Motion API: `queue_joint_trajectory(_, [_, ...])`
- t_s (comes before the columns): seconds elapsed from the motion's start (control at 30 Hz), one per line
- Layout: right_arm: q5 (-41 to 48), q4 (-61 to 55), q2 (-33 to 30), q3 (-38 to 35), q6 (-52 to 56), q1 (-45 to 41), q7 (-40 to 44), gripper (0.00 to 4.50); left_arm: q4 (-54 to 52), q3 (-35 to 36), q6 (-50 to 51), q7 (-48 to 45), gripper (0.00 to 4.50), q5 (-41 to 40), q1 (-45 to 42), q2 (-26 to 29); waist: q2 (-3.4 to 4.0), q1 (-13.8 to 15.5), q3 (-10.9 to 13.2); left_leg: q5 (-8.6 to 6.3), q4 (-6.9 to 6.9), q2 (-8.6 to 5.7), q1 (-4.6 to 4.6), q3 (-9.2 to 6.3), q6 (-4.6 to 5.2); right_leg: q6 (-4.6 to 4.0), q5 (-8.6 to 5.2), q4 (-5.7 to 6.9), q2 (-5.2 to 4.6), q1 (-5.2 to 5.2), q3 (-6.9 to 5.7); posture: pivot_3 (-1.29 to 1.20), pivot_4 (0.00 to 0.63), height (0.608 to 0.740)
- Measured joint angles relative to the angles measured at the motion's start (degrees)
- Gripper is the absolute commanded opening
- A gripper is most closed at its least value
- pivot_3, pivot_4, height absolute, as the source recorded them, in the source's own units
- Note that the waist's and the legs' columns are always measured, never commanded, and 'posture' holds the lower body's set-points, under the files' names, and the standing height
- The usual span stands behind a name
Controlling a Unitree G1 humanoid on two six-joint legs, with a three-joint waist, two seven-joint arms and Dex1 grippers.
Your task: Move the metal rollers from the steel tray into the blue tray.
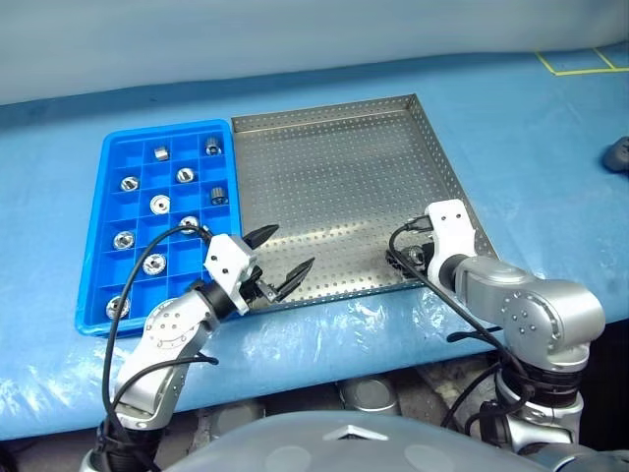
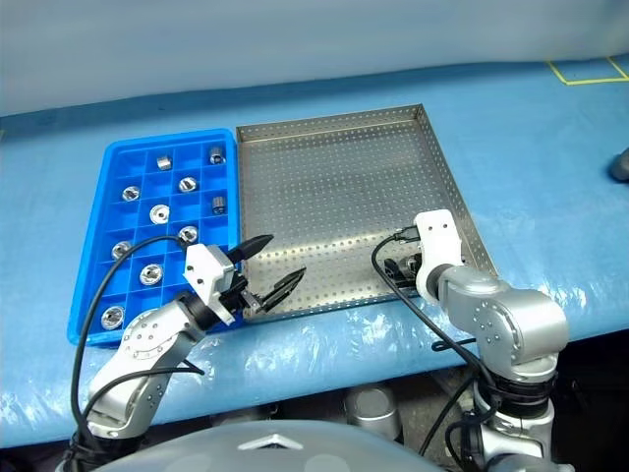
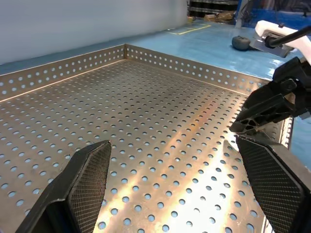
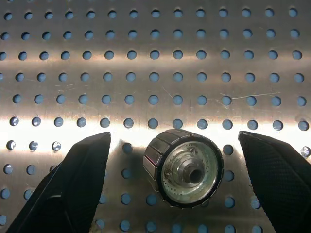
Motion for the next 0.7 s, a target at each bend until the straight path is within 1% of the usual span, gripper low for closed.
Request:
queue_joint_trajectory(0.07, [2.63,0.13,-0.21,-0.06,0.00,0.28,-1.93,4.45,-0.07,-0.73,0.85,-1.22,4.50,0.05,-0.08,2.01,0.00,-0.03,0.00,0.00,0.00,0.00,0.01,0.01,0.00,0.01,-0.01,0.00,0.00,0.00,0.01,-0.15,0.150,0.740])
queue_joint_trajectory(0.1, [4.45,0.24,-0.39,-0.08,0.00,0.30,-3.20,4.07,-0.16,-1.43,1.31,-2.28,4.50,0.12,-0.13,3.36,-0.01,-0.10,0.01,0.00,0.00,0.00,0.01,0.01,0.00,0.01,-0.01,0.00,0.00,0.00,0.01,-0.15,0.150,0.740])
queue_joint_trajectory(0.13, [5.43,0.29,-0.50,-0.08,-0.01,0.30,-3.90,3.85,-0.21,-1.84,1.59,-2.80,4.50,0.17,-0.13,4.11,-0.01,-0.15,0.01,0.00,0.00,0.00,0.01,0.01,0.00,0.02,-0.01,0.00,0.00,0.00,0.01,-0.15,0.150,0.740])
queue_joint_trajectory(0.2, [7.93,0.72,-1.10,-0.08,-0.01,0.27,-6.11,3.22,-0.45,-2.44,2.35,-3.93,4.50,0.21,-0.23,5.45,-0.01,-0.16,0.01,0.00,-0.01,0.01,0.01,0.00,0.00,0.02,-0.01,0.00,0.00,0.00,0.01,-0.15,0.150,0.740])
queue_joint_trajectory(0.33, [12.32,1.86,-1.89,-0.66,-0.01,0.01,-10.32,1.94,-0.81,-2.54,2.55,-4.59,4.50,0.18,-0.59,5.96,-0.03,-0.14,0.01,0.00,-0.01,0.01,0.01,0.01,0.00,0.02,-0.02,0.00,0.02,0.00,0.01,-0.14,0.150,0.740])
queue_joint_trajectory(0.37, [12.88,1.96,-1.88,-0.66,-0.01,-0.06,-10.88,1.77,-0.81,-2.54,2.55,-4.58,4.50,0.18,-0.67,5.95,-0.03,-0.14,0.01,0.00,-0.01,0.01,0.01,0.00,0.01,0.02,-0.01,0.00,0.02,0.00,0.01,-0.14,0.150,0.740])
queue_joint_trajectory(0.47, [14.91,2.88,-1.87,-0.45,0.00,-0.92,-13.15,1.76,-0.98,-1.81,2.23,-4.03,4.50,-0.17,-0.59,4.72,-0.03,-0.09,0.02,0.00,-0.01,0.02,0.01,0.02,0.00,0.02,-0.01,0.00,0.02,0.00,0.02,-0.11,0.150,0.740])
queue_joint_trajectory(0.53, [15.25,3.27,-0.83,0.23,0.01,-3.01,-13.51,1.76,-1.86,-0.26,2.11,-2.66,4.50,-1.52,-0.32,3.22,-0.04,-0.10,0.07,0.00,-0.01,0.02,0.00,0.05,0.01,0.06,0.01,0.01,0.03,-0.03,0.07,-0.09,0.150,0.740])
queue_joint_trajectory(0.63, [15.19,3.20,2.23,2.13,0.01,-8.15,-12.91,1.76,-4.09,3.20,1.79,-0.44,4.50,-2.94,-0.25,1.59,-0.05,0.18,0.08,0.00,-0.01,0.07,0.04,0.02,0.01,0.07,0.02,0.03,0.11,-0.03,0.06,-0.04,0.150,0.740])
queue_joint_trajectory(0.7, [14.43,3.26,3.99,5.06,-0.01,-12.38,-11.08,1.76,-5.93,6.27,1.76,1.05,4.50,-3.90,0.86,1.21,-0.03,0.44,0.10,0.00,-0.04,0.09,0.05,0.00,0.02,0.05,0.01,0.06,0.14,-0.06,0.06,-0.02,0.150,0.740])
